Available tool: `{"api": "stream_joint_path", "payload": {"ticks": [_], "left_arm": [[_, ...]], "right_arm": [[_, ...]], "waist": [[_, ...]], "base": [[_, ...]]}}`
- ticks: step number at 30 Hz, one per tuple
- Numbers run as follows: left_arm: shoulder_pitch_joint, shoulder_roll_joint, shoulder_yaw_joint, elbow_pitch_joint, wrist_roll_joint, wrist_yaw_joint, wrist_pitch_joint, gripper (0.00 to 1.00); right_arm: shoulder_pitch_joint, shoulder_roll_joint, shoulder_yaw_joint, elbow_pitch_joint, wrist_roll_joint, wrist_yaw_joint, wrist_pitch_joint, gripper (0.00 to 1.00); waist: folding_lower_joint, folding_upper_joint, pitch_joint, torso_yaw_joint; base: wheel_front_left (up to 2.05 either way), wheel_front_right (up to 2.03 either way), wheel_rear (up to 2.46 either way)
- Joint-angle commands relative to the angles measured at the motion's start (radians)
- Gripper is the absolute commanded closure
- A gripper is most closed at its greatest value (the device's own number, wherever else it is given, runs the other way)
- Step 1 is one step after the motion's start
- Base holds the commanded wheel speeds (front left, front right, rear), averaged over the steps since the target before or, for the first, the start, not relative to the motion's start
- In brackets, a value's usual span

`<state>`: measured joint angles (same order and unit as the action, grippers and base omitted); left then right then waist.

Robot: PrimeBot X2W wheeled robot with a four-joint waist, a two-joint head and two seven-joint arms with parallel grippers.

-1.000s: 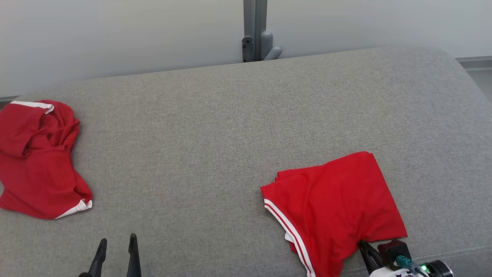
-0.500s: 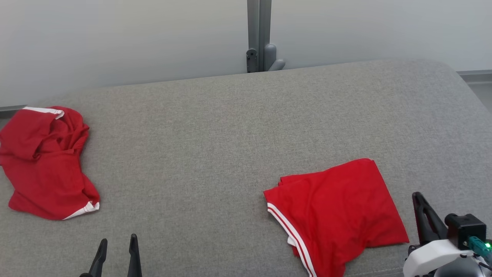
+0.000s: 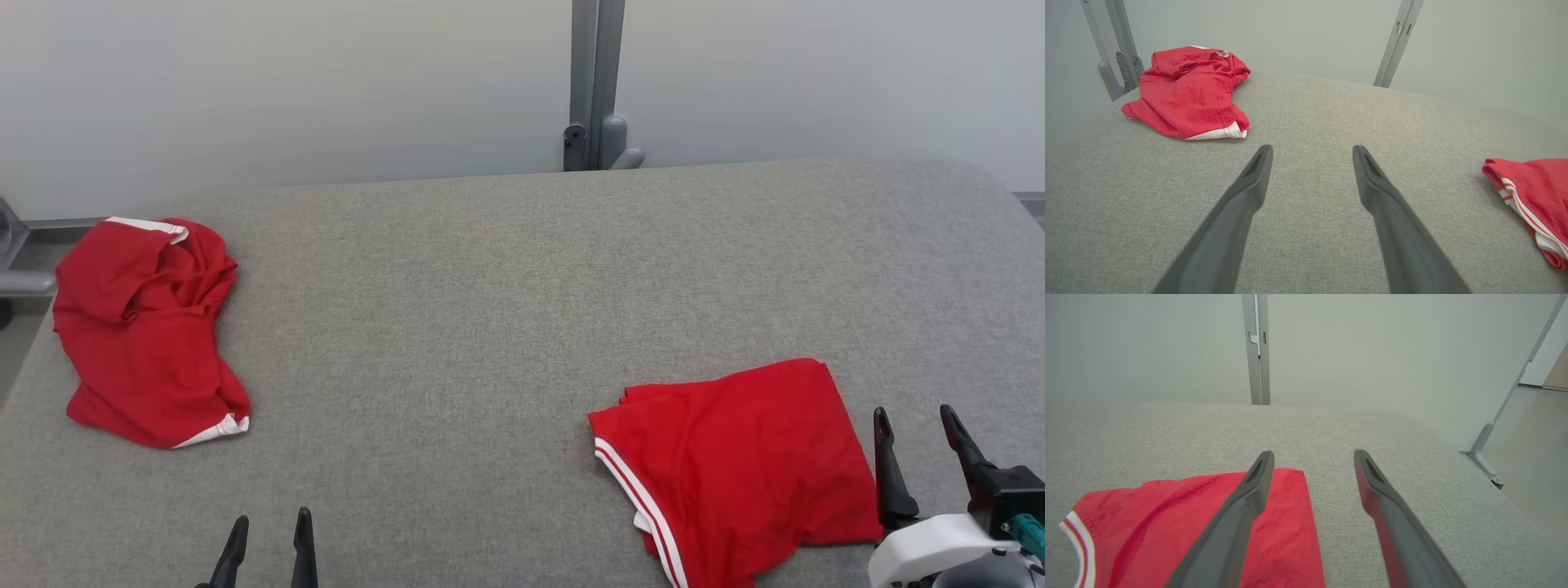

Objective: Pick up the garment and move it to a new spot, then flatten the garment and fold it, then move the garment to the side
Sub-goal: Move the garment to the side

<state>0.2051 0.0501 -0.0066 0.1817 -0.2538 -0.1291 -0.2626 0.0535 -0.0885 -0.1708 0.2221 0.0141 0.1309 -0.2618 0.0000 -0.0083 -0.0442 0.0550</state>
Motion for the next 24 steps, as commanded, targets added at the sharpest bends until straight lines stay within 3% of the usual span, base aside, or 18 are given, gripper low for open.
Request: {"api": "stream_joint_path", "payload": {"ticks": [1,24], "left_arm": [[-0.009,0.001,-0.002,0.005,0.004,-0.003,-0.003,0.00],[-0.001,0.001,0.005,0.007,0.004,-0.003,-0.003,0.00]], "right_arm": [[0.008,0.003,-0.003,-0.005,0.002,0.000,-0.003,0.00],[0.011,0.013,0.055,-0.030,0.003,0.000,-0.004,0.00]], "waist": [[0.0000,0.0083,-0.001,0.010],[0.0000,0.0083,0.009,0.026]], "base": [[0.00,0.00,0.00],[0.00,0.00,0.00]]}}
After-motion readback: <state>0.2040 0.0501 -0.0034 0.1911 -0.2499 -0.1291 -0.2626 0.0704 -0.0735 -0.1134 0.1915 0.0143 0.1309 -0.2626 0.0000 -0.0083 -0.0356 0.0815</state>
